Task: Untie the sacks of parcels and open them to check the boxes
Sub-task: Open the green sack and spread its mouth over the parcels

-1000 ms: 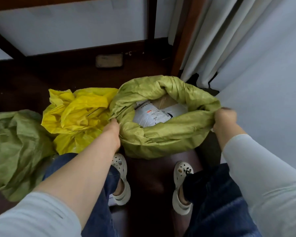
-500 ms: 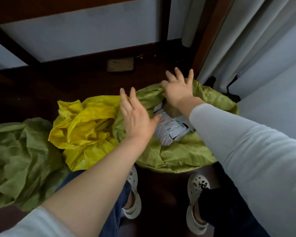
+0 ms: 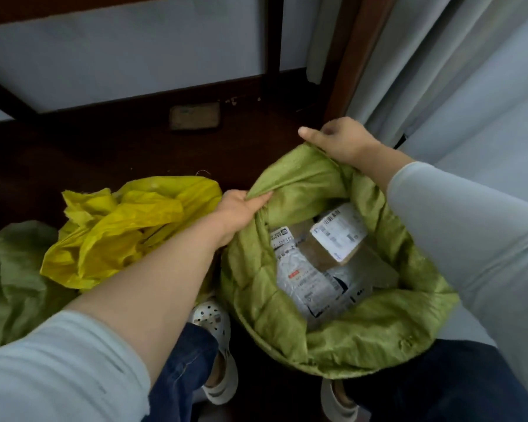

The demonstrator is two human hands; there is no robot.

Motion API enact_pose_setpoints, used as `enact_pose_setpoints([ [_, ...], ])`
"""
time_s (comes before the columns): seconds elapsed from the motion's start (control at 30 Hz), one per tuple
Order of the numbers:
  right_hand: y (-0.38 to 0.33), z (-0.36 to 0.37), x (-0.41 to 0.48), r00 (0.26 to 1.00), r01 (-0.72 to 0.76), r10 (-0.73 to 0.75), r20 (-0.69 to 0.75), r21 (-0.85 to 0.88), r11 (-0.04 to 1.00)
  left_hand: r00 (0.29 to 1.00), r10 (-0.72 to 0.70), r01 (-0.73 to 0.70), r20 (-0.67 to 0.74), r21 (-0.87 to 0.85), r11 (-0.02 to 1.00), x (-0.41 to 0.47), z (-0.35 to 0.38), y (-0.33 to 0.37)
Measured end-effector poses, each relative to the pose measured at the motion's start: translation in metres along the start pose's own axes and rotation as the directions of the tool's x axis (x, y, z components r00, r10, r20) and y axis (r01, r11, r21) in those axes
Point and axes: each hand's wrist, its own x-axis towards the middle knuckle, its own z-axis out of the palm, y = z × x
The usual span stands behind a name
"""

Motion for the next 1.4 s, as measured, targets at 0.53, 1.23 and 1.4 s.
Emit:
enact_pose_setpoints([
  [0.53,0.04,0.037,-0.023,0.991,-0.076,0.073,0.113,0.026,0.997,0.904,-0.423,0.422,0.051,-0.249,0.872,0.019,-0.029,-0.021],
  [1.23,0.08,0.048,-0.061,0.947,-0.318,0.269,-0.175,-0.408,0.856,0.918,0.391,-0.322,0.072,0.711,0.626,0.022,0.033,0.011],
  [1.4,0.096,0.055,-0.022,0.901,-0.433,0.418,-0.113,-0.202,0.878,0.954,0.287,-0.254,0.082,0.727,0.638,0.019,0.042,0.009],
])
